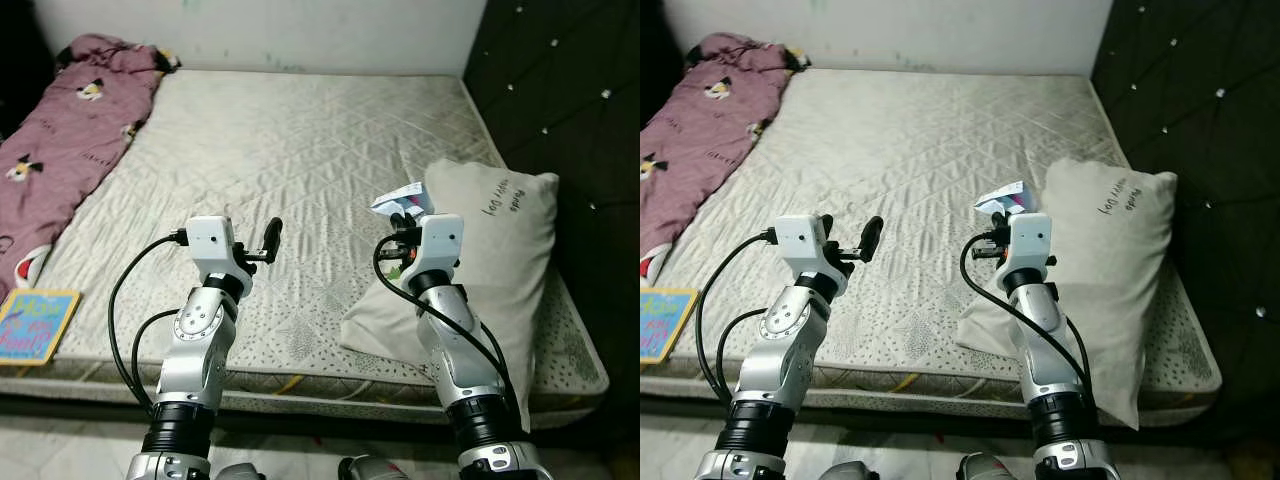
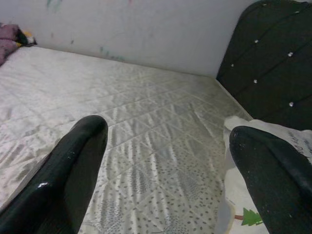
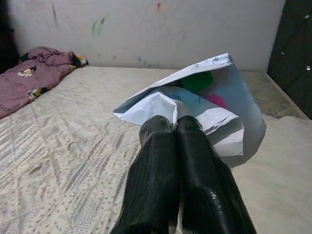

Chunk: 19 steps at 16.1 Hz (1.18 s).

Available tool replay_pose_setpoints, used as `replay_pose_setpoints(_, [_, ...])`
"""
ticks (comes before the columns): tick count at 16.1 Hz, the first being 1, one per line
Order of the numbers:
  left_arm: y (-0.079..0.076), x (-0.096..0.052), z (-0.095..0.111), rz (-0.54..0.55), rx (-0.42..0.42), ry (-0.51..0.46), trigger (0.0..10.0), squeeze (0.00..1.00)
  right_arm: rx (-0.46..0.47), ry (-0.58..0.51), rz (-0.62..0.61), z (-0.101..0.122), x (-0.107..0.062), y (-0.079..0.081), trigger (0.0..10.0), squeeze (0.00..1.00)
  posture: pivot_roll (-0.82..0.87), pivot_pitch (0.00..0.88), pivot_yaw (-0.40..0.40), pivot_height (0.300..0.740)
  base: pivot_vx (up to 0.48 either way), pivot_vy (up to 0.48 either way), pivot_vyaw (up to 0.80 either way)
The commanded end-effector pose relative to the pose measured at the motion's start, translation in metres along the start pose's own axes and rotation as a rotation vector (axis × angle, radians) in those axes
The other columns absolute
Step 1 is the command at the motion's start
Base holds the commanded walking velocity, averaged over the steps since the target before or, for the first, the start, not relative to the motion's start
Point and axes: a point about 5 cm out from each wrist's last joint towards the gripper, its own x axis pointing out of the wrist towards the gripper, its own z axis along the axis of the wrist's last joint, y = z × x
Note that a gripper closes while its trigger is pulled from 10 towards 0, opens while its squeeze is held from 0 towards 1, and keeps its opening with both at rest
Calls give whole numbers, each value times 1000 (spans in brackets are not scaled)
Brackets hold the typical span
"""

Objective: Clean up the room

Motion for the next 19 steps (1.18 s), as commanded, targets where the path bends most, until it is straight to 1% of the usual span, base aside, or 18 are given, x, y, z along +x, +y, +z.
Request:
replay_pose_setpoints(1, [2, 2, 2, 4, -2, -2, 10000, 0, 4, -5, 10, 4, 4, 2, 10000, 0, 0, 0, 29, 740, 0, 255, -788])
replay_pose_setpoints(9, [1, 4, 3, 8, -15, -5, 10000, 0, 4, -10, 10, 5, 5, 0, 10000, 0, -5, 0, 25, 740, 0, 258, -732])
replay_pose_setpoints(15, [1, 5, 3, 13, -19, -6, 10000, 0, -1, -13, 21, 6, 6, 1, 10000, 0, -7, 0, 21, 740, 0, 257, 0])
replay_pose_setpoints(19, [2, 4, 2, 16, -21, -2, 10000, 0, -12, -25, 28, 8, 5, 2, 10000, 0, -6, 0, 21, 740, 0, 0, 0])
